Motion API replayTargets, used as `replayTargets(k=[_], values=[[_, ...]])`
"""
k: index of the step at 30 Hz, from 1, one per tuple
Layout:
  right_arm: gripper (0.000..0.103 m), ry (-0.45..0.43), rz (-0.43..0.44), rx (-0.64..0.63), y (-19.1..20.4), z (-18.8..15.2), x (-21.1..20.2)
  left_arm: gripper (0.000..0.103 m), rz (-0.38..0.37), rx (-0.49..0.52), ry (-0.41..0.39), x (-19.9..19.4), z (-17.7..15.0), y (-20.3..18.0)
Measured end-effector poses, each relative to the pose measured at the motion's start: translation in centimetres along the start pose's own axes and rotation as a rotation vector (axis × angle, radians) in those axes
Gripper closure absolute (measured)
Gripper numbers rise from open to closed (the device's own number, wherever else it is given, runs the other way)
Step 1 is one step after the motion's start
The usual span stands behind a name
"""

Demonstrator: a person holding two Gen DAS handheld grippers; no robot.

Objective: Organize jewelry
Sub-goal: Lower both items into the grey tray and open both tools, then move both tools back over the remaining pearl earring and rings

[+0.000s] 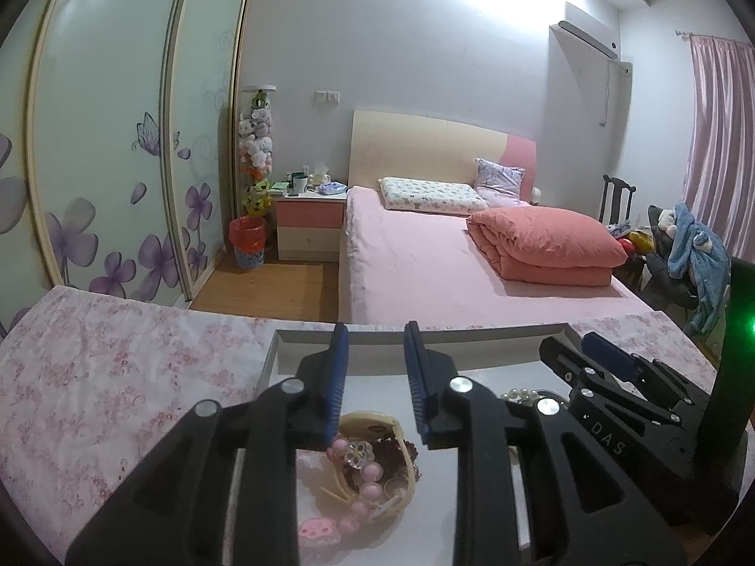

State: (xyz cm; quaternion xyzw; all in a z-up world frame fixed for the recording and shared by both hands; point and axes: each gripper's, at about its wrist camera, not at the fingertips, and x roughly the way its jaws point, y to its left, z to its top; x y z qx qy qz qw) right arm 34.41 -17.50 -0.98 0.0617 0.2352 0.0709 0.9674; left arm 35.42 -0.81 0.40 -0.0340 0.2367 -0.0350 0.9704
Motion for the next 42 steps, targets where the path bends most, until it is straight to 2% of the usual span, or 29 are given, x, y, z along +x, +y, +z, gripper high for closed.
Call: replayTargets(k=[7, 13, 26, 29, 35, 42], values=[[0.053, -0.002, -0.001, -0.002, -0.3, -0.4, -1.2, 0.075, 0.0, 0.001, 0.014, -1.3, -1.1, 0.2], [0.053, 0.015, 0.011, -0.03, -0.2, -1.7, -3.7, 0.071, -0.017, 0.016, 0.055, -4.0, -3.3, 1.2], [0.053, 0.085, 0.049, -0.056, -0.5, -6.1, -11.8, 0.057, -0.061, 0.059, 0.136, -13.5, -10.1, 2.4], [0.053, 0.112, 0.041, -0.057, -0.8, -7.4, -13.5, 0.056, -0.079, 0.075, 0.168, -14.5, -11.6, 2.0], [0.053, 0.181, 0.013, -0.018, -2.2, -9.5, -15.3, 0.055, -0.092, 0.116, 0.252, -14.2, -13.8, 0.4], [0.053, 0.216, 0.011, 0.041, -3.6, -10.9, -15.7, 0.055, -0.048, 0.117, 0.354, -11.8, -14.5, -0.1]])
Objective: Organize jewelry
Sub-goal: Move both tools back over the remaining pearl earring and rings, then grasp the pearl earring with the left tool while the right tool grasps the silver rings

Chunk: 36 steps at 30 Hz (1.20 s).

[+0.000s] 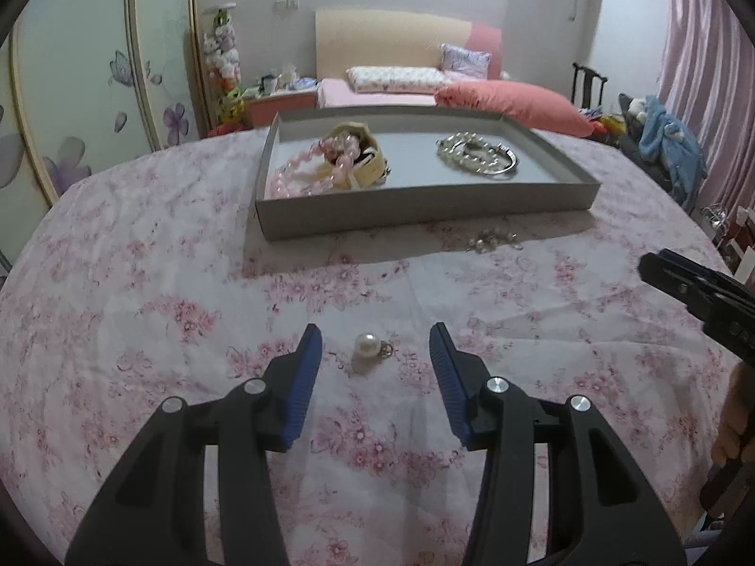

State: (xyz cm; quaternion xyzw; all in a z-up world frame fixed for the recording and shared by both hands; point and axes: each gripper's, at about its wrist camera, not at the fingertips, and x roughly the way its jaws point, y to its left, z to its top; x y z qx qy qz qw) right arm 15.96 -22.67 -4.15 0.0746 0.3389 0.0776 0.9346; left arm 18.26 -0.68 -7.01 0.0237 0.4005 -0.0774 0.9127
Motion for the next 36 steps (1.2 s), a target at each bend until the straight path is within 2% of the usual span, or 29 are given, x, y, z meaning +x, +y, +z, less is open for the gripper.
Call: replayTargets(k=[7, 10, 12, 16, 21, 26, 32, 36], values=[[0.053, 0.001, 0.012, 0.009, -0.3, -0.1, 0.0, 0.06, 0.031, -0.022, 0.079, 2.0, 0.5, 0.2], [0.053, 0.005, 0.02, 0.012, -0.2, -0.1, 0.1, 0.069, 0.047, -0.017, 0.08, 2.2, 0.7, 0.2], [0.053, 0.01, 0.026, 0.012, 0.0, -0.1, 0.2, 0.081, 0.048, -0.013, 0.079, 2.1, 0.8, 0.2], [0.053, 0.017, 0.034, 0.003, 0.5, -0.1, 0.4, 0.086, 0.049, -0.014, 0.078, 2.1, 0.9, 0.6], [0.053, 0.038, 0.047, -0.02, 1.4, 0.3, 1.1, 0.086, 0.095, -0.053, 0.077, 2.2, 1.3, 2.8], [0.053, 0.103, 0.055, -0.058, 2.7, 0.4, 3.1, 0.086, 0.101, -0.112, 0.074, 2.3, 1.5, 4.9], [0.053, 0.195, 0.06, -0.112, 4.6, 0.7, 6.2, 0.086, 0.096, -0.122, 0.073, 2.4, 1.5, 5.2], [0.052, 0.211, 0.041, -0.149, 5.6, 1.2, 7.3, 0.086, 0.094, -0.124, 0.073, 2.3, 1.5, 5.2]])
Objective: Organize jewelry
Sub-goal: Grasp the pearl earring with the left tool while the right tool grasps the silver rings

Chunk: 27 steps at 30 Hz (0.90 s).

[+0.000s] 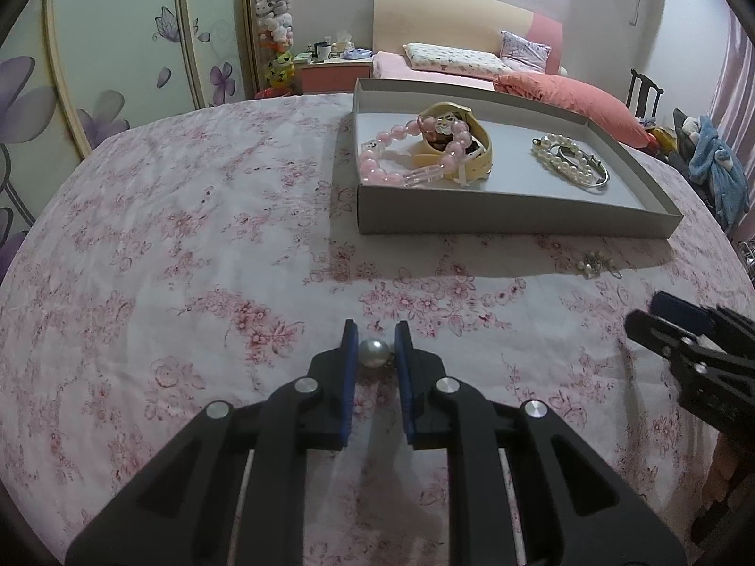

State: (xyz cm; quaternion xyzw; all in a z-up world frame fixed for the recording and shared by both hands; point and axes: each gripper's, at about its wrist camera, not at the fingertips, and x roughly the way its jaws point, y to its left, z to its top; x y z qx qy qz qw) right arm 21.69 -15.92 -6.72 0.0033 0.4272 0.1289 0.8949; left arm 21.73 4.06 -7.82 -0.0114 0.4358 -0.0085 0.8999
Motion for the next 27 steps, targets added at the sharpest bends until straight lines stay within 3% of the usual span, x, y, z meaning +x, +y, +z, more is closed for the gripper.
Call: replayTargets(k=[11, 21, 22, 25, 27], values=[[0.052, 0.012, -0.058, -0.064, 1.8, 2.7, 2.4, 0.086, 0.0, 0.0, 0.0, 0.0, 0.0, 0.0], [0.054, 0.013, -0.058, -0.081, 2.2, 3.6, 3.1, 0.086, 0.001, 0.001, 0.0, 0.0, 0.0, 0.0], [0.058, 0.013, -0.055, -0.082, 2.2, 3.6, 3.1, 0.086, 0.0, 0.0, 0.0, 0.0, 0.0, 0.0], [0.085, 0.01, -0.031, -0.097, 2.2, 3.7, 3.1, 0.086, 0.0, 0.0, 0.0, 0.0, 0.0, 0.0], [0.09, 0.011, -0.017, -0.103, 2.2, 3.6, 3.1, 0.086, -0.001, -0.001, 0.0, 0.0, 0.0, 0.0]])
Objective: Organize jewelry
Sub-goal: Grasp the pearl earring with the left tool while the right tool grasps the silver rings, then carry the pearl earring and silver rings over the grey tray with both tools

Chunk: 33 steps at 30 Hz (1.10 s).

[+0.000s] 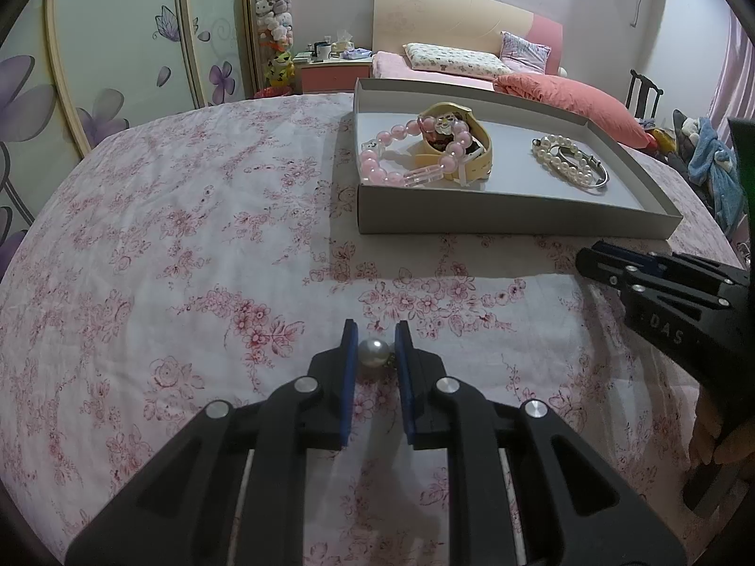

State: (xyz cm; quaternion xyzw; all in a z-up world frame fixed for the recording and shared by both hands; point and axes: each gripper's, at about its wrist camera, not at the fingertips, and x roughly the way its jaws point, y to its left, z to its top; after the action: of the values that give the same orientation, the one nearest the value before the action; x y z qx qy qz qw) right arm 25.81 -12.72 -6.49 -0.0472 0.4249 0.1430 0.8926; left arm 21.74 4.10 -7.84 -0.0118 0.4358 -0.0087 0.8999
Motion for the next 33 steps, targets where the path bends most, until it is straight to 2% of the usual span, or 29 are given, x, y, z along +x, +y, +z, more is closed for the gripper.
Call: replayTargets(k=[5, 9, 14, 17, 24, 33], values=[[0.091, 0.0, 0.014, -0.021, -1.1, -1.6, -1.3, 0.086, 0.0, 0.0, 0.0, 0.0, 0.0, 0.0], [0.091, 0.0, -0.007, 0.0, -3.4, -3.9, -3.2, 0.086, -0.006, -0.004, -0.001, 0.0, 0.0, -0.1], [0.091, 0.003, -0.047, 0.074, -6.9, -6.1, -5.2, 0.086, -0.005, -0.003, -0.001, 0.0, 0.0, -0.1], [0.091, -0.008, -0.033, 0.121, -7.8, -6.7, -5.8, 0.086, -0.013, -0.006, -0.005, -0.1, 0.0, 0.0], [0.092, -0.12, 0.01, 0.168, -8.0, -6.4, -8.7, 0.086, -0.03, -0.059, -0.046, -1.4, 0.0, 1.0], [0.092, -0.259, 0.075, 0.167, -6.1, -4.8, -11.3, 0.086, -0.081, -0.034, -0.179, -5.9, 0.4, -0.7]])
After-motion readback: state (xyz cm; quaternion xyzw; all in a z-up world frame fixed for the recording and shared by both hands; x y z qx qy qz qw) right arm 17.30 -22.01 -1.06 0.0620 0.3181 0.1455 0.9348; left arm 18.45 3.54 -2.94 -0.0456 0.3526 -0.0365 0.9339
